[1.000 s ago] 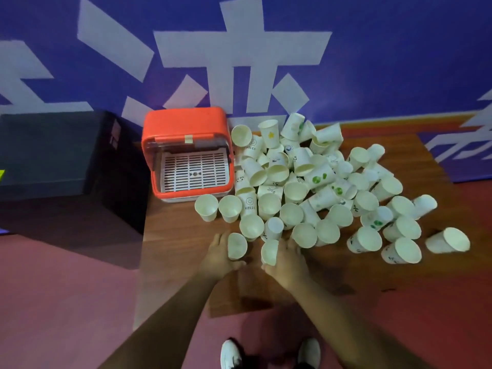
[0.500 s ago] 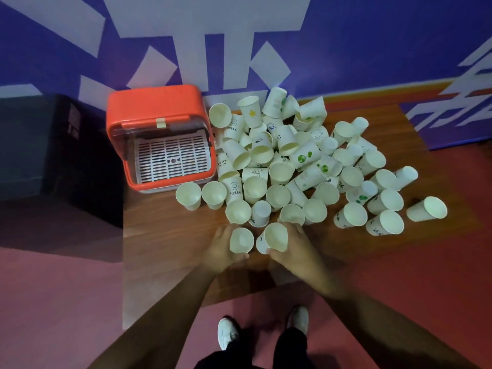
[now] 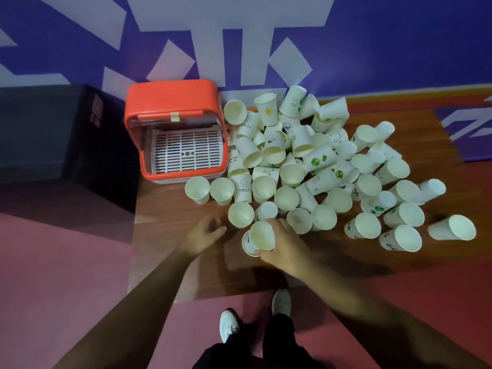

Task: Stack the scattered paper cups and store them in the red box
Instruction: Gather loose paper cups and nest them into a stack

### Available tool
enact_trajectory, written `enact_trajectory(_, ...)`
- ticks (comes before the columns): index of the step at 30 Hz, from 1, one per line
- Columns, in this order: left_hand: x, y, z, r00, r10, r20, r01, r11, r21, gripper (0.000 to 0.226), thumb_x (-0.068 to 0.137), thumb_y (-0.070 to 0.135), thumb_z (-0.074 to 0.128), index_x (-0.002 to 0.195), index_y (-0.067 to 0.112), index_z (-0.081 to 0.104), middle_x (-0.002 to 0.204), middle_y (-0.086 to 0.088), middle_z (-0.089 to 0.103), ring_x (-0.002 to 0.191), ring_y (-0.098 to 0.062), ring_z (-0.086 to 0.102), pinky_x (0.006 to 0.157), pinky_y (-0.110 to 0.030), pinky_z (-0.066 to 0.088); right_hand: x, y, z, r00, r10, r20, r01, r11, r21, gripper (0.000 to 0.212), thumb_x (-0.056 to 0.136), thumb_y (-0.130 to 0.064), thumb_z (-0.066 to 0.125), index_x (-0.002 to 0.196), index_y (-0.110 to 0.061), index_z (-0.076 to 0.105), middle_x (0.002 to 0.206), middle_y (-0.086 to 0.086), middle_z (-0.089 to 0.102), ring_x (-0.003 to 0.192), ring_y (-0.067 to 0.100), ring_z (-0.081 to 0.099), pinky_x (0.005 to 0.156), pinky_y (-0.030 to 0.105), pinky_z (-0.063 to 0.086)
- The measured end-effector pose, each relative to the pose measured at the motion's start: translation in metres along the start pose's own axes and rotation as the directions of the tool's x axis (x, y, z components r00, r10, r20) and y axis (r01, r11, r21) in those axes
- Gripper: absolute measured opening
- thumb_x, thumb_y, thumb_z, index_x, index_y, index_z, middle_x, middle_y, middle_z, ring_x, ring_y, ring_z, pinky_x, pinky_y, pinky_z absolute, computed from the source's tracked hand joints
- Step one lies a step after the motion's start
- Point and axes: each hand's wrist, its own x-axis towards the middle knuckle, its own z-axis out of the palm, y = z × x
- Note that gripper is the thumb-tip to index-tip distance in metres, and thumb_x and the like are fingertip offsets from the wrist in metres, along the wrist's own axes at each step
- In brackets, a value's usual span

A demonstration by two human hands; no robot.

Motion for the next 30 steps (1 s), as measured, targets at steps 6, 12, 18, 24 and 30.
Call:
enact_trajectory(6, 0.022, 0.029, 0.016, 0.984, 0.095, -0.149, -0.084, 0.993, 0.082, 0.064, 0.079, 0.041, 0.078, 0.131, 0.016, 0.049, 0.132, -0.006, 0.052, 0.12, -0.02, 0.052, 0.103, -0.039, 0.045, 0.006, 0.014, 0.022, 0.994, -0.051, 0.093, 0.075, 0.957, -0.281, 0.085, 0.073, -0.045, 0.076, 0.142, -0.015, 0.038, 0.131, 0.007, 0.044, 0.117, 0.028, 0.046, 0.101, 0.036, 0.041)
enact_trajectory(12, 0.031, 0.041, 0.042, 0.979, 0.113, -0.17, -0.084, 0.982, 0.167, 0.084, 0.075, 0.032, 0.088, 0.141, 0.011, 0.042, 0.139, -0.009, 0.045, 0.132, -0.024, 0.041, 0.106, -0.035, 0.038, 0.005, 0.021, 0.035, 0.99, -0.042, 0.132, 0.08, 0.95, -0.3, 0.097, 0.068, -0.054, 0.079, 0.146, -0.015, 0.035, 0.136, 0.008, 0.041, 0.121, 0.028, 0.044, 0.106, 0.038, 0.038)
enact_trajectory(18, 0.033, 0.034, 0.051, 0.968, 0.16, -0.196, -0.089, 0.941, 0.328, 0.085, 0.071, 0.04, 0.089, 0.139, 0.013, 0.044, 0.14, -0.008, 0.046, 0.132, -0.027, 0.04, 0.103, -0.04, 0.04, -0.001, 0.047, -0.005, 0.981, -0.07, -0.182, 0.046, 0.99, -0.132, 0.054, 0.084, -0.051, 0.058, 0.12, -0.01, 0.058, 0.113, 0.009, 0.053, 0.106, 0.027, 0.052, 0.09, 0.039, 0.049)
enact_trajectory(24, 0.035, 0.039, 0.056, 0.97, 0.168, -0.178, -0.068, 0.884, 0.463, 0.087, 0.073, 0.043, 0.086, 0.143, 0.014, 0.042, 0.145, -0.007, 0.046, 0.134, -0.029, 0.044, 0.101, -0.05, 0.049, 0.004, 0.077, -0.022, 0.991, 0.013, -0.132, -0.062, 0.925, -0.374, 0.033, 0.081, -0.021, 0.071, 0.108, -0.004, 0.064, 0.11, 0.014, 0.058, 0.096, 0.03, 0.059, 0.081, 0.039, 0.052)
enact_trajectory(30, 0.021, 0.038, 0.052, 0.943, 0.283, -0.176, -0.16, 0.848, 0.505, 0.077, 0.075, 0.037, 0.083, 0.138, 0.011, 0.049, 0.139, -0.008, 0.052, 0.127, -0.032, 0.05, 0.091, -0.049, 0.054, 0.004, 0.085, -0.011, 0.993, 0.003, -0.117, -0.058, 0.883, -0.466, 0.014, 0.07, -0.007, 0.077, 0.076, -0.007, 0.064, 0.084, 0.009, 0.058, 0.074, 0.026, 0.06, 0.059, 0.035, 0.052)
